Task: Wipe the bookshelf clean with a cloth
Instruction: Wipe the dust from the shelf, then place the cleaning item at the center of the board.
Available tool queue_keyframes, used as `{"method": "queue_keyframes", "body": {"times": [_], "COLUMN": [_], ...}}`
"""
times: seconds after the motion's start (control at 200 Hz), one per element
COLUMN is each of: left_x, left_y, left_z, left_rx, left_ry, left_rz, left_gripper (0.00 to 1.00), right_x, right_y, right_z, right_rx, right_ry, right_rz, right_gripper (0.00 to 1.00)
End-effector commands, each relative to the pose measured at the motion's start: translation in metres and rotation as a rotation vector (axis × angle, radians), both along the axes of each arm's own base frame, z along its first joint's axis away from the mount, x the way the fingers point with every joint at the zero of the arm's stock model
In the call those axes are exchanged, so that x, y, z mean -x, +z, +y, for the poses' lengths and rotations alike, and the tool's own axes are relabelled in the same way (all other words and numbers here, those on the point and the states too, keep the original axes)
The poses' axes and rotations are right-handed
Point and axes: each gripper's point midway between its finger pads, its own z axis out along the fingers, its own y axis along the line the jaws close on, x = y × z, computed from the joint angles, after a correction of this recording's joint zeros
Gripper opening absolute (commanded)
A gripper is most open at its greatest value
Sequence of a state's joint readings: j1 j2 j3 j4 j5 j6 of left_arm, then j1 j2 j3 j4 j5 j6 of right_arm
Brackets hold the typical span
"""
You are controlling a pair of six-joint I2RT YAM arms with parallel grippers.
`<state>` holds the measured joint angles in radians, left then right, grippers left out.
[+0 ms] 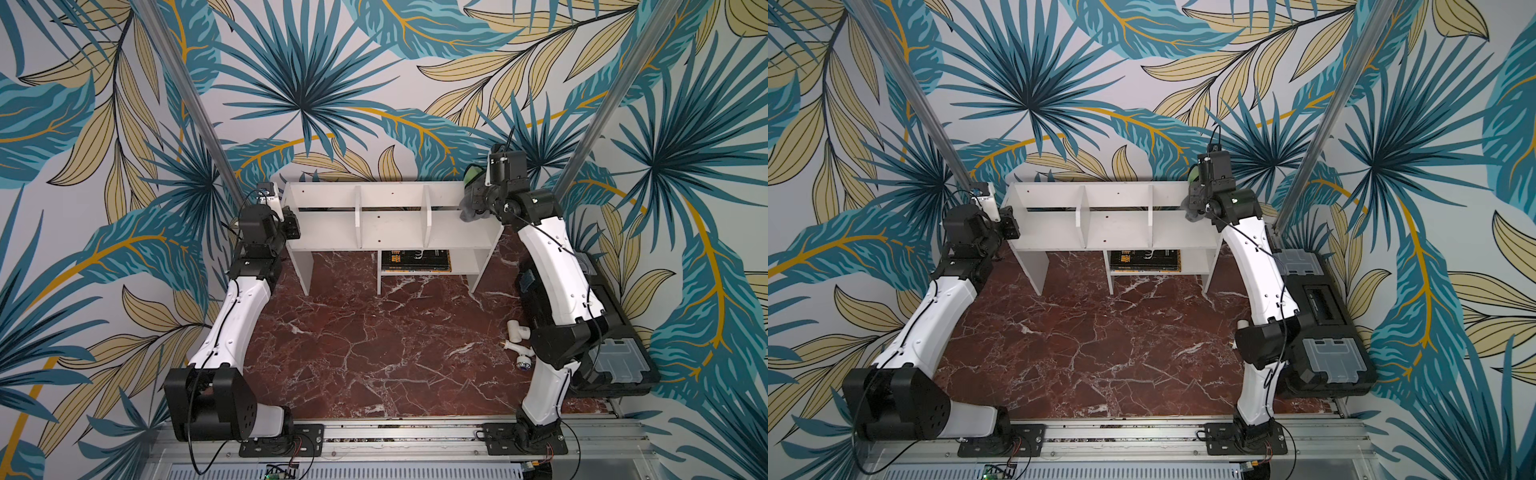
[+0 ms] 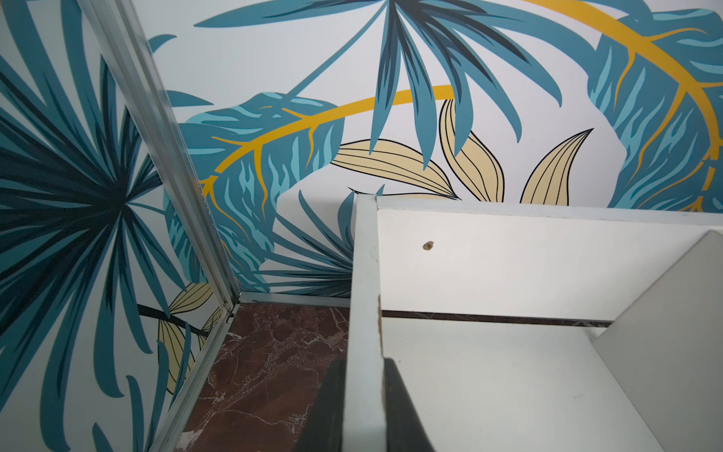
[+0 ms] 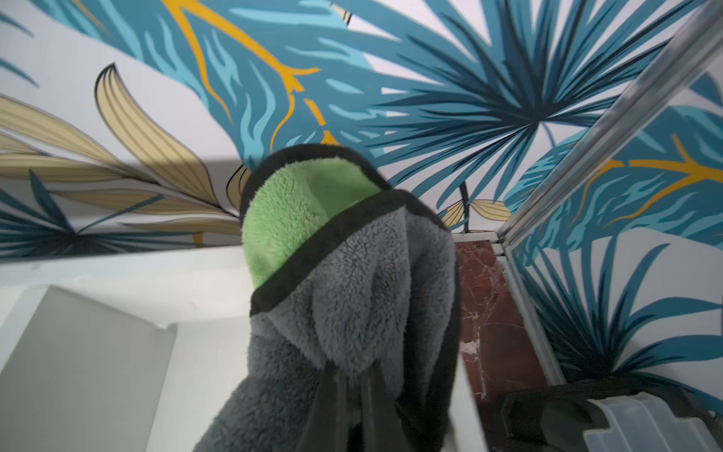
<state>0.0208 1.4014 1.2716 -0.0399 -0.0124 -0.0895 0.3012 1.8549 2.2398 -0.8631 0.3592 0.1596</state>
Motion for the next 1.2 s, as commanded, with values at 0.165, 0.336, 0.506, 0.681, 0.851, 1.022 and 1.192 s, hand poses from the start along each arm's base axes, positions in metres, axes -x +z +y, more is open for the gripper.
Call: {"method": "queue_keyframes", "body": {"times": [0.165, 0.336, 0.506, 0.681, 0.851, 1.022, 1.192], "left_x": [0.02, 0.045, 0.09, 0.136, 0.144, 0.123, 0.094], "left_y": [0.013, 0.032, 0.025, -0.039, -0.128, -0.155, -0.167], "left_z": [-0.01, -0.001, 0.002, -0.002, 0.007, 0.031, 0.053], "left_rx": [0.148, 0.167, 0.151, 0.147, 0.196, 0.093, -0.144], "left_ry": [-0.003, 0.061, 0.082, 0.078, 0.182, 0.308, 0.367], "left_rz": [-0.014, -0.026, 0.004, 0.12, 0.288, 0.303, 0.3], "left_gripper": [0.29, 0.96, 1.0, 1.0, 1.0, 1.0, 1.0], "right_x": [0.137, 0.191, 0.214, 0.196, 0.187, 0.169, 0.162], "right_y": [0.044, -0.024, -0.141, -0.231, -0.275, -0.234, -0.177], "right_z": [0.063, 0.109, 0.186, 0.212, 0.213, 0.123, -0.014], "right_rx": [0.003, -0.158, -0.302, -0.333, -0.265, -0.181, 0.155], "right_ry": [0.199, 0.365, 0.524, 0.48, 0.435, 0.163, -0.353], "right_rz": [-0.158, -0.048, 0.194, 0.28, 0.339, 0.175, -0.145], "right_gripper": [0.0, 0.0, 0.0, 0.0, 0.98, 1.0, 0.99]}}
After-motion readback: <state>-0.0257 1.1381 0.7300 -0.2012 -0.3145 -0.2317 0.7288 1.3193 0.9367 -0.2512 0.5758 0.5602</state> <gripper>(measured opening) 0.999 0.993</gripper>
